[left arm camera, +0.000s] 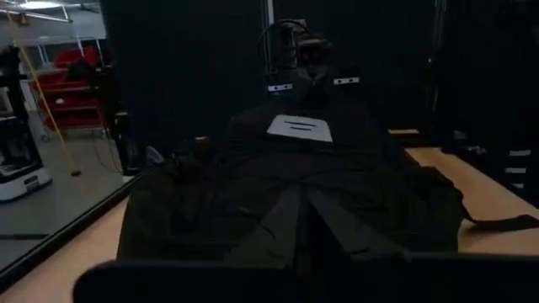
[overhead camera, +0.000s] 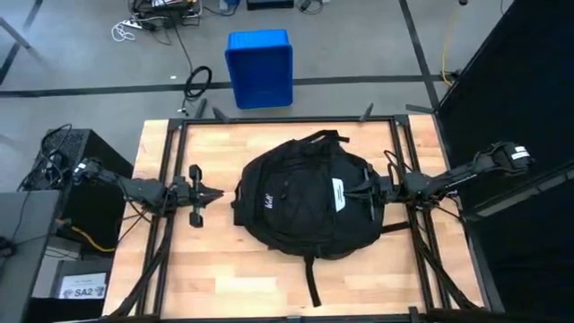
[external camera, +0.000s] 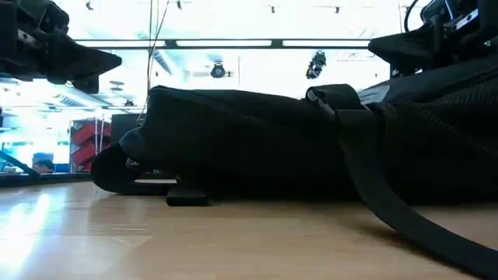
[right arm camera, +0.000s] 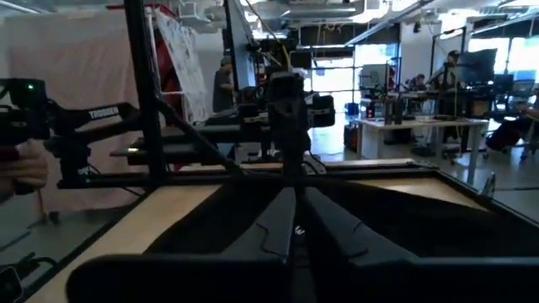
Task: Unpack backpack
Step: Return to Home Position
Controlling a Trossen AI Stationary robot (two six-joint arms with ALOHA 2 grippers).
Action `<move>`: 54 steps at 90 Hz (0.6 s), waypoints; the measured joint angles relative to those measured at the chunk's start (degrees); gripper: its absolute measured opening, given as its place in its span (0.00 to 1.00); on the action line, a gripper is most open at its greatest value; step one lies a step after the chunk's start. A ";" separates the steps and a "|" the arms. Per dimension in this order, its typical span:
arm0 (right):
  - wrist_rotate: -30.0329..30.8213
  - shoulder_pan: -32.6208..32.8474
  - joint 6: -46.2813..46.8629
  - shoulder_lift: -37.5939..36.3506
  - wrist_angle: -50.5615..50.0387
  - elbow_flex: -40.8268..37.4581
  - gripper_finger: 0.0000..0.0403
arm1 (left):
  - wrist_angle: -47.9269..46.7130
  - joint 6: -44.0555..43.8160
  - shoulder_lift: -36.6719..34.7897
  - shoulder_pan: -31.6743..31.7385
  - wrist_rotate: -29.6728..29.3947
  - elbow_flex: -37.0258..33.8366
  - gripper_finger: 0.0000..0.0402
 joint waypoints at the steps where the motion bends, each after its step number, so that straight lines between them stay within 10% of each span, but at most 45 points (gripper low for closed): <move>1: -0.01 0.00 -0.11 0.00 -0.01 0.00 0.02 | 0.01 -0.01 0.00 0.00 0.00 0.00 0.00; 54: -0.11 0.00 -1.29 0.00 0.24 -0.02 0.04 | 0.40 -0.02 0.00 0.00 -0.02 -0.02 0.00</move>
